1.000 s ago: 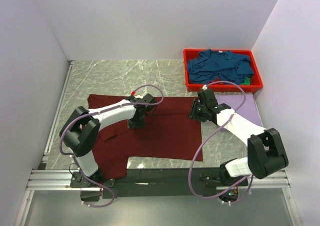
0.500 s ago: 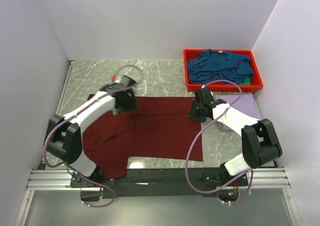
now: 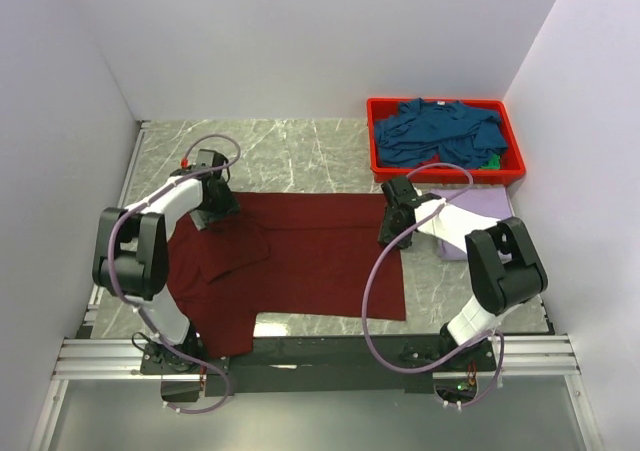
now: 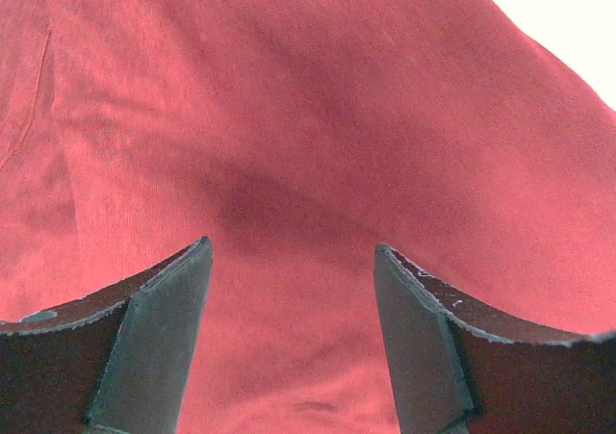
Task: Fold and stack the t-shirts
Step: Fold the tshirt
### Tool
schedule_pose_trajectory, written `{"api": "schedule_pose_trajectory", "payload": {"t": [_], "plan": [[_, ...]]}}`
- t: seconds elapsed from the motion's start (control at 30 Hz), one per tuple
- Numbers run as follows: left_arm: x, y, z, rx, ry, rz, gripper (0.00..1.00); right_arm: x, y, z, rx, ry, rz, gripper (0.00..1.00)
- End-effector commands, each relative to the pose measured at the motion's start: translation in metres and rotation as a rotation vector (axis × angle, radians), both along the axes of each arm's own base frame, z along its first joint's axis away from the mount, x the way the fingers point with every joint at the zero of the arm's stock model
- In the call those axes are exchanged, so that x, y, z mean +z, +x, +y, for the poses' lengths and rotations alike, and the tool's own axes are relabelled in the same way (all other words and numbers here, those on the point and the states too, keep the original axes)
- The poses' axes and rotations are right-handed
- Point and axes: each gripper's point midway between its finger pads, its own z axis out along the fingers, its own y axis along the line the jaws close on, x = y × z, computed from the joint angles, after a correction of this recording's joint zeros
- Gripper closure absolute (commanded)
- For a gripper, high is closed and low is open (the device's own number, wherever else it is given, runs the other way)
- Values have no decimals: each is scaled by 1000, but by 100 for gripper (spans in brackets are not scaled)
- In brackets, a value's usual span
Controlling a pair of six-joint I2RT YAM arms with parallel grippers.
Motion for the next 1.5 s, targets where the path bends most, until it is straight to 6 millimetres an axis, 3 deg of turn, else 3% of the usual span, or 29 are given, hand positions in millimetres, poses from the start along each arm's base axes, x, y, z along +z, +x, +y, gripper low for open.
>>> {"api": "schedule_pose_trajectory", "payload": {"t": [0.0,0.17,0.33,0.47,0.53,0.67,0.73,0.8,0.83,0.87,0.9,1.0,1.03,1.07,1.13,1.17,1.2,1.27,1.37,1.47], "plan": [[-10,13,4,-7,-15,-21,27,-11,3,-2,-21,-37,26,61],[-33,19,6,-1,-18,25,27,-14,9,-6,-27,-80,37,90],[-49,29,1,4,-44,50,28,-10,21,-14,-42,-123,26,93],[-49,51,-7,5,-77,40,28,-6,36,-28,-71,-149,15,93],[-51,58,-13,4,-108,47,28,-2,47,-35,-84,-160,-4,92],[-33,72,-20,12,-148,3,28,2,59,-42,-84,-179,-9,84],[-13,73,-17,27,-144,-42,27,7,59,-42,-83,-171,-15,70],[-2,67,-9,48,-136,-64,27,14,52,-37,-75,-136,-24,62],[20,67,-1,72,-140,-115,27,17,50,-34,-73,-114,-34,58],[20,57,8,92,-127,-112,27,21,46,-31,-65,-94,-38,57],[39,52,15,109,-119,-158,26,27,39,-28,-52,-84,-53,55],[38,20,46,184,-59,-134,27,37,23,-20,-18,-64,-70,53],[49,11,63,233,-52,-163,28,38,17,-16,-2,-57,-72,52],[38,-9,69,254,-44,-124,29,39,12,-12,9,-47,-74,52],[41,-27,84,311,-39,-145,32,42,-2,-6,35,-25,-81,52],[26,-46,87,330,-37,-101,34,43,-10,-5,42,-18,-82,52],[26,-54,89,344,-40,-107,37,44,-13,-3,51,-9,-88,52],[9,-78,96,388,-38,-55,41,44,-20,5,79,15,-89,52],[-6,-99,106,437,-39,-18,47,42,-34,10,116,43,-87,52],[-11,-106,111,447,-21,-2,49,41,-38,11,131,51,-88,52]]}}
